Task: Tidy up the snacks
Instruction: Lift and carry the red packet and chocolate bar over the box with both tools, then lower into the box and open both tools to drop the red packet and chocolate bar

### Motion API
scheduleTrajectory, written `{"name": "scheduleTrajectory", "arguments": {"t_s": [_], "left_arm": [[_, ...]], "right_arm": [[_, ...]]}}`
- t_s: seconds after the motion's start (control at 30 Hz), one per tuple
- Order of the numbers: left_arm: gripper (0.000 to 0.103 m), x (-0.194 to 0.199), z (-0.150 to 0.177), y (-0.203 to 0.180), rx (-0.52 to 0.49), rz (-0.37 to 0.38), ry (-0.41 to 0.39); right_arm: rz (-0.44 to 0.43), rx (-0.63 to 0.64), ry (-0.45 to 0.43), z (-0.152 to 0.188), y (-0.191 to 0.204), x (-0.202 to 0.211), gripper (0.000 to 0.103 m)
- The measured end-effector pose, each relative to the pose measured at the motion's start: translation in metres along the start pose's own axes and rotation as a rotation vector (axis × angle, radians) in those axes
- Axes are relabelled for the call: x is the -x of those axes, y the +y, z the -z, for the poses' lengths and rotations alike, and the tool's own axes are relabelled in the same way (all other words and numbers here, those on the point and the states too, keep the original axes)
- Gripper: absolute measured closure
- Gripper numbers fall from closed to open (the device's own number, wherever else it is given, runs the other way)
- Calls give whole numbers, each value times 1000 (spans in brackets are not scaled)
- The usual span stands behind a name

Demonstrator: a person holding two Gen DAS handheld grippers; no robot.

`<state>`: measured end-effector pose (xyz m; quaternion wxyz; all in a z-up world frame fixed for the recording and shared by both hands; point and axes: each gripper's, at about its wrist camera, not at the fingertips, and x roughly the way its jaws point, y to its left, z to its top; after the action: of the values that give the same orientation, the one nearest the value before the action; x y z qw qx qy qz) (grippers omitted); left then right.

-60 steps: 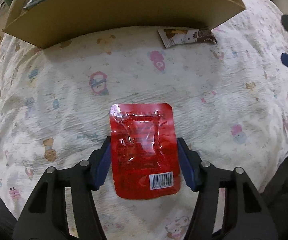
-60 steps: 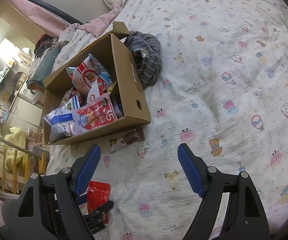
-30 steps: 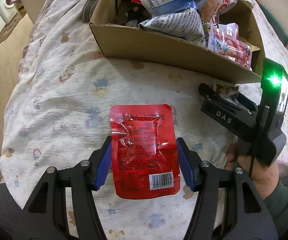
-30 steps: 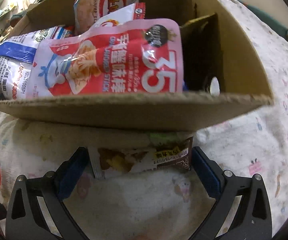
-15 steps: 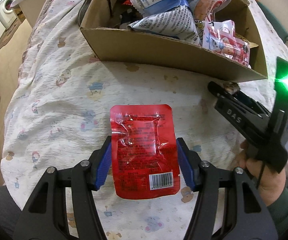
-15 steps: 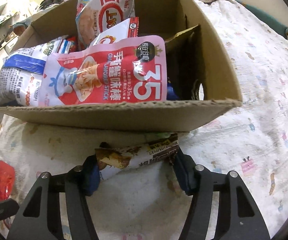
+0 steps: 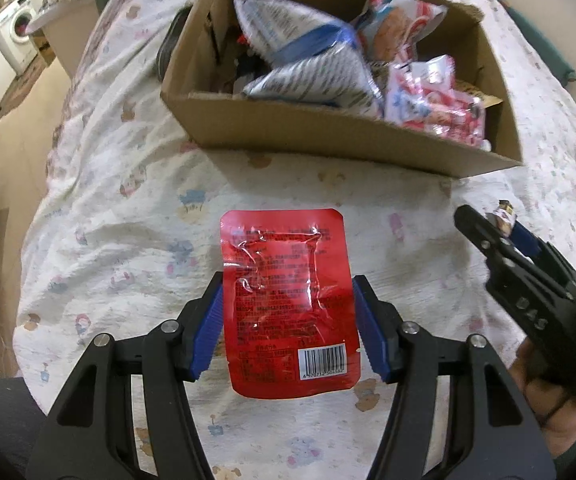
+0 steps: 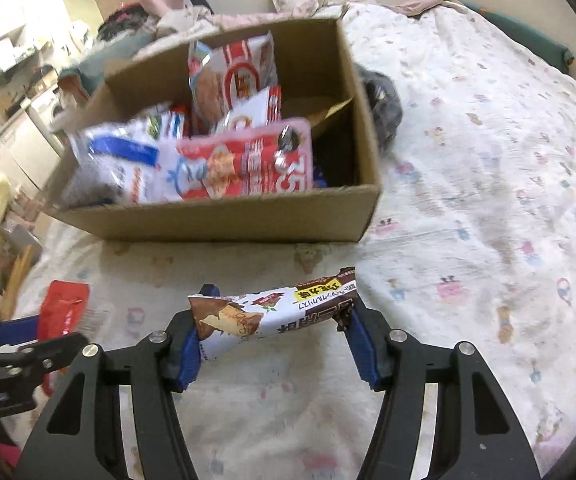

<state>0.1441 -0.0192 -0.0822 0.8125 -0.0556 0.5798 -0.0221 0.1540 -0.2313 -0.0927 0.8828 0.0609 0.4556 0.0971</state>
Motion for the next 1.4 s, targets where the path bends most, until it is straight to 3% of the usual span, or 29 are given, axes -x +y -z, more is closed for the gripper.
{"name": "scheduleTrajectory", "arguments": {"t_s": [0.17, 0.33, 0.53, 0.67, 0.97, 1.4], "left_arm": [[46, 23, -8, -2, 8, 45, -40], [46, 59, -33, 2, -8, 38, -145], [46, 80, -70, 3, -27, 12, -226], [46, 85, -101, 4, -31, 12, -265], [46, 60, -147, 2, -33, -15, -304], [46, 23, -166, 5, -43, 12, -325]], "right_arm": [[-46, -60, -25, -15, -20, 32, 40], [-90, -26, -77, -39, 4, 58, 40], [-182, -10, -77, -78, 22, 61, 40], [-191, 17, -80, -101, 29, 47, 40], [-181, 10, -66, -130, 24, -2, 40], [-198, -36, -34, -142, 19, -44, 39]]}}
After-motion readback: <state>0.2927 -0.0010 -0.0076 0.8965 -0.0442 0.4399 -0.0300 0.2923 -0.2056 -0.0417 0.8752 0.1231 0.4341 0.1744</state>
